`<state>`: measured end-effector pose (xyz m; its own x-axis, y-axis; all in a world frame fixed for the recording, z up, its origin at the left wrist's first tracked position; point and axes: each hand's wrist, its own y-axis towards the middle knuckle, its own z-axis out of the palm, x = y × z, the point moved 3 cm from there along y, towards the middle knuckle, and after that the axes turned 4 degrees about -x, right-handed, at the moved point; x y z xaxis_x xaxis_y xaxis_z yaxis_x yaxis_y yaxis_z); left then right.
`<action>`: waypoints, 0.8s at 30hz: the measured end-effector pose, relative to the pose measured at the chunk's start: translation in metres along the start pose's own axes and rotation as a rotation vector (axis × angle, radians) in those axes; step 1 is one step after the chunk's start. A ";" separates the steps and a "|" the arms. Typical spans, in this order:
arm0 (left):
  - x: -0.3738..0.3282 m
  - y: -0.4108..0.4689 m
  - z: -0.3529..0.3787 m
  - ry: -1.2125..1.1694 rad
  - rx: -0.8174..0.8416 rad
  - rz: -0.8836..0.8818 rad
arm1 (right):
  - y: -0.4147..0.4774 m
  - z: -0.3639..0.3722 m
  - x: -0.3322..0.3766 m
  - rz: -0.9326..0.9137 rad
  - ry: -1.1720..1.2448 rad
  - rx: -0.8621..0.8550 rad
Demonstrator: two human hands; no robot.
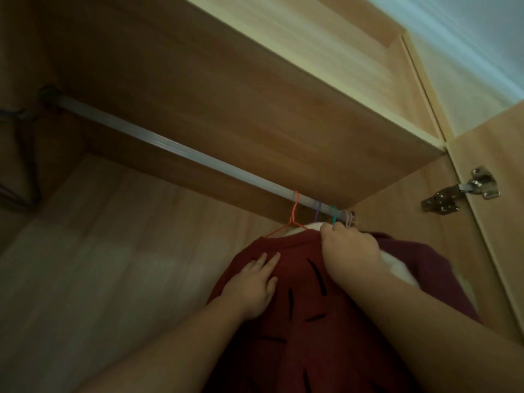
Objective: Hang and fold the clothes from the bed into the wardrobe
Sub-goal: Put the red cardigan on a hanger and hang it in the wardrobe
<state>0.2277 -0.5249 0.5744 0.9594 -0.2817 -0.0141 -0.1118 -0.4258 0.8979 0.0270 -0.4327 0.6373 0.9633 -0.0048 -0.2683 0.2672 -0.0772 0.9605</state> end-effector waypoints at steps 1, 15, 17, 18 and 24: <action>-0.001 -0.005 -0.007 0.000 0.018 -0.015 | -0.004 -0.005 0.002 -0.004 -0.007 0.028; -0.068 -0.183 -0.114 0.024 0.058 0.099 | -0.170 -0.104 0.044 -0.033 0.076 0.341; -0.082 -0.219 -0.114 -0.014 0.110 0.116 | -0.209 -0.117 0.042 -0.015 0.089 0.382; -0.089 -0.238 -0.112 -0.026 0.130 0.123 | -0.229 -0.122 0.040 0.003 0.104 0.405; -0.133 -0.365 -0.093 -0.105 0.253 0.045 | -0.365 -0.168 0.021 0.114 0.191 0.640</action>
<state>0.1654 -0.2524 0.2898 0.9215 -0.3869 -0.0336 -0.2275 -0.6080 0.7606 -0.0460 -0.2371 0.2938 0.9879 0.1235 -0.0940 0.1526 -0.6624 0.7335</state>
